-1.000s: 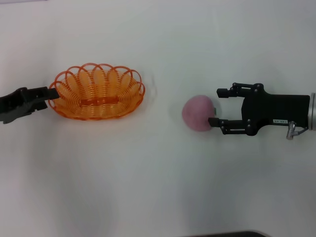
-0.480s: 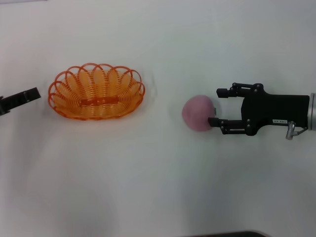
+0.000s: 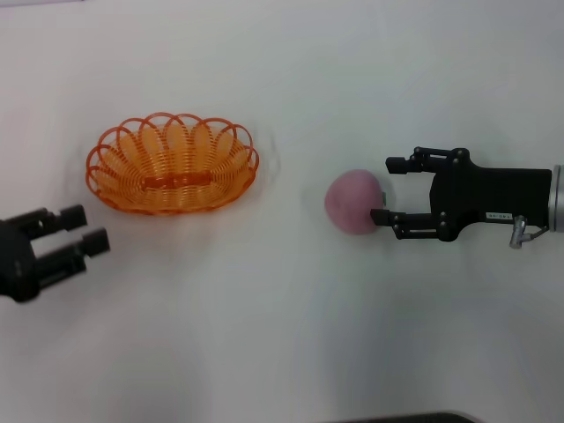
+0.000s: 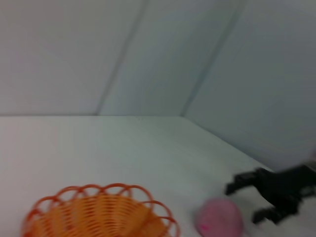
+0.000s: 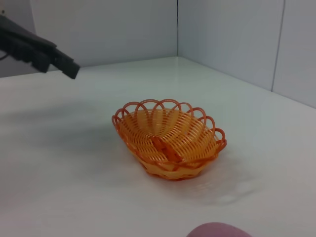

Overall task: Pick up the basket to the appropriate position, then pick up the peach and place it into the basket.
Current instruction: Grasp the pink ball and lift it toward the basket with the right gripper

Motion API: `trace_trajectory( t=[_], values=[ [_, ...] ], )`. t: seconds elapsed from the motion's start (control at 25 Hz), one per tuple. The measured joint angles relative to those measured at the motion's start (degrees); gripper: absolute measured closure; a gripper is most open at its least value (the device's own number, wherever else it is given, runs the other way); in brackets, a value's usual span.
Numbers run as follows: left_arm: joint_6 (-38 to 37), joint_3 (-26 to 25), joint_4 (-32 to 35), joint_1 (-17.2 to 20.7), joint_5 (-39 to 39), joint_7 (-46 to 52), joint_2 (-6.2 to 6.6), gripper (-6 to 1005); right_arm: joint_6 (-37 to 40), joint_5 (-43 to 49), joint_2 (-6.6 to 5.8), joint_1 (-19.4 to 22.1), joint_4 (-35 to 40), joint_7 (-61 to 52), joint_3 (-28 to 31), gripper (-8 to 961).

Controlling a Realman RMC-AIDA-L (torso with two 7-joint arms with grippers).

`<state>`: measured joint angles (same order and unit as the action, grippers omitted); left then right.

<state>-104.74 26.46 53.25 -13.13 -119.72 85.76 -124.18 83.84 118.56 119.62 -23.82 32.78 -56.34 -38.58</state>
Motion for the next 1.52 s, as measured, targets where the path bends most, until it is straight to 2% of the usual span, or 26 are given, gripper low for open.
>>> trace_trajectory(
  t=[0.2, 0.56, 1.12, 1.52],
  values=[
    [-2.45, 0.69, -2.45, 0.95, -0.61, -12.55, -0.31, 438, 0.04, 0.01, 0.0, 0.0, 0.01, 0.0, 0.01, 139],
    [-2.37, 1.67, -6.08, 1.8, -3.48, -27.96, -0.46, 437, 0.35, -0.01, 0.0, 0.13, 0.08, 0.37, 0.18, 139],
    [6.27, 1.22, -12.74, 1.01, -4.47, -32.55, -0.31, 444, 0.45, -0.09, 0.0, 0.51, 0.04, 0.6, 0.18, 139],
    [7.1, 0.93, -15.0, 0.54, -4.43, -34.24, -0.17, 444, 0.54, -0.08, 0.0, 0.45, 0.0, 0.62, 0.17, 139]
  ],
)
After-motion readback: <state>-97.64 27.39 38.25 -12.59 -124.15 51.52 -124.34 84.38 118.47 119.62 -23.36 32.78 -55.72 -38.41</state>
